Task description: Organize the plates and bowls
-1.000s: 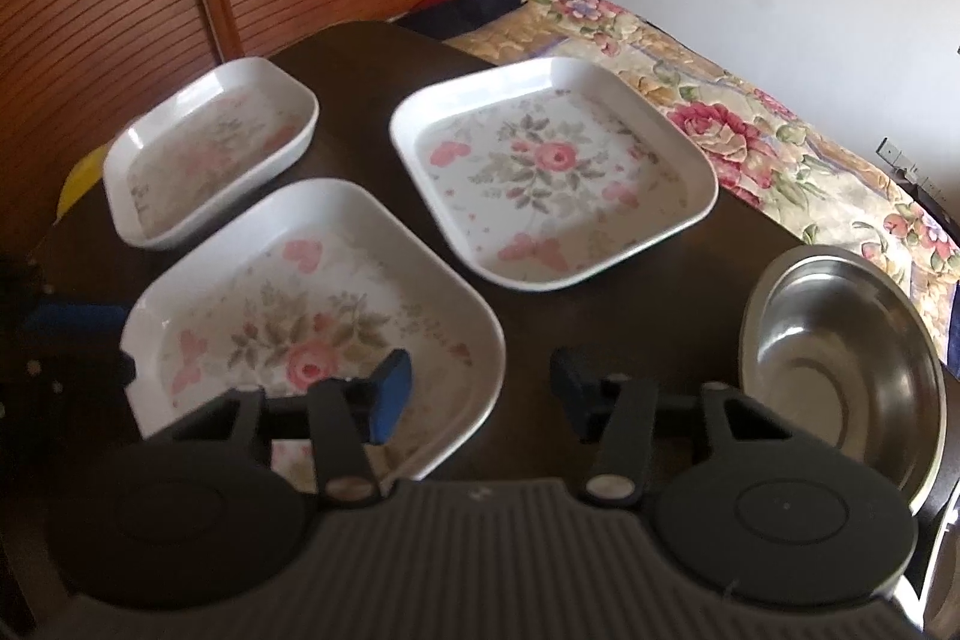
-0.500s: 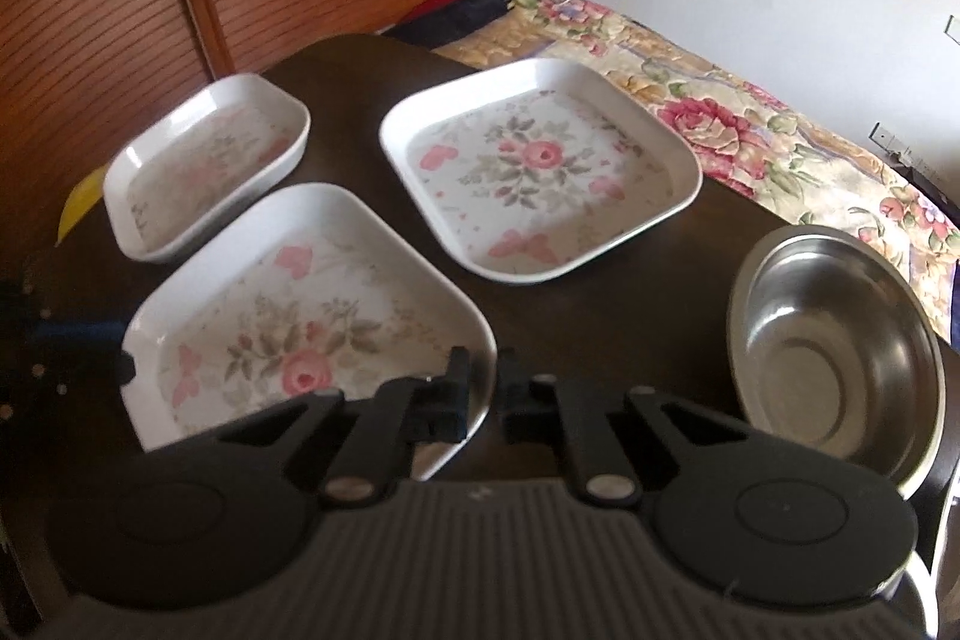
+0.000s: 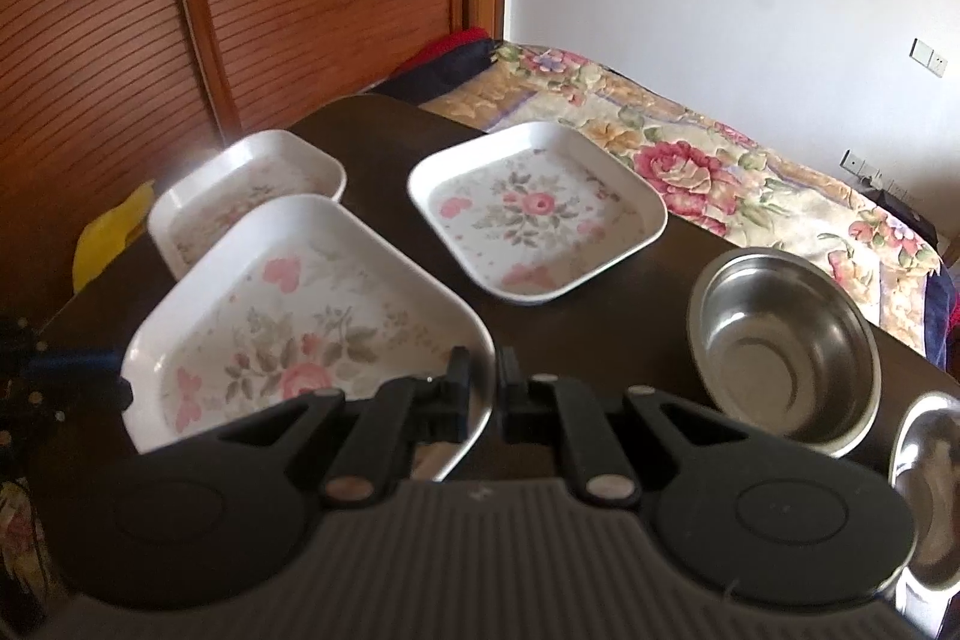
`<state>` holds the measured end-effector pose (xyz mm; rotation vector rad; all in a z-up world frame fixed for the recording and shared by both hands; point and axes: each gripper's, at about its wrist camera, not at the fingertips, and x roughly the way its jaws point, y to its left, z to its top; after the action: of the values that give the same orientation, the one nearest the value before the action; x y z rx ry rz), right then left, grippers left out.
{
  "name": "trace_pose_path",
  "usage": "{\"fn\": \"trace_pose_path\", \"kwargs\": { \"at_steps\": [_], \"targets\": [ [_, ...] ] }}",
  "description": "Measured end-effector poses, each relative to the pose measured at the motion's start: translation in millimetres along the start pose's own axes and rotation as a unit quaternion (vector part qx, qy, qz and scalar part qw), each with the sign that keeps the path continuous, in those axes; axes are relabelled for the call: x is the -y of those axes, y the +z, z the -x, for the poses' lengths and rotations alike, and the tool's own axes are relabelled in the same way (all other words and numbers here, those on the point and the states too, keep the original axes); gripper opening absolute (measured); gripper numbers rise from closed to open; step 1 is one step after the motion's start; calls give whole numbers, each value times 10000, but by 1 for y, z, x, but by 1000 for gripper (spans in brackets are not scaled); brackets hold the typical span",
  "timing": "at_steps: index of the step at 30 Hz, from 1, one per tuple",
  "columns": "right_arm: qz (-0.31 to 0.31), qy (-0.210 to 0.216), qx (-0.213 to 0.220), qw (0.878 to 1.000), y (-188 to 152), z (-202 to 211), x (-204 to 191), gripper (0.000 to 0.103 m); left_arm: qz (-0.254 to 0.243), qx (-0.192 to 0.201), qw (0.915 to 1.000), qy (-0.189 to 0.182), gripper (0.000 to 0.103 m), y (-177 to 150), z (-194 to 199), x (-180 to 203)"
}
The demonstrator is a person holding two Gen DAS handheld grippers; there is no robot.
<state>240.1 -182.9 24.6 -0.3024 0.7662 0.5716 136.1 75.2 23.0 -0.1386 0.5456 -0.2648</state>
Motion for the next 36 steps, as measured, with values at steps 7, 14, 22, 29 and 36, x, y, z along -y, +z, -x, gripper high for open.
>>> {"fn": "trace_pose_path", "kwargs": {
  "at_steps": [7, 14, 22, 29, 36],
  "targets": [
    [1, 99, -23, 9999, -23, 1, -17, 10, 158, -124, 9998, 73, 45, -25, 14, -6],
    [89, 184, -152, 9997, -41, -4, -34, 10, 262, -152, 9995, 49, 45, -40, 24, -8],
    [152, 163, -195, 9996, -46, -7, -42, 10, 268, -245, 9993, 51, 45, -51, 24, -6],
    [218, 104, -229, 9994, -46, -12, -45, 11, 215, -151, 9997, -12, 44, -51, 23, -3],
    [325, 53, -288, 9990, -52, -18, -55, 11, 198, -204, 9996, -15, 40, -54, 18, 0]
  ]
}}
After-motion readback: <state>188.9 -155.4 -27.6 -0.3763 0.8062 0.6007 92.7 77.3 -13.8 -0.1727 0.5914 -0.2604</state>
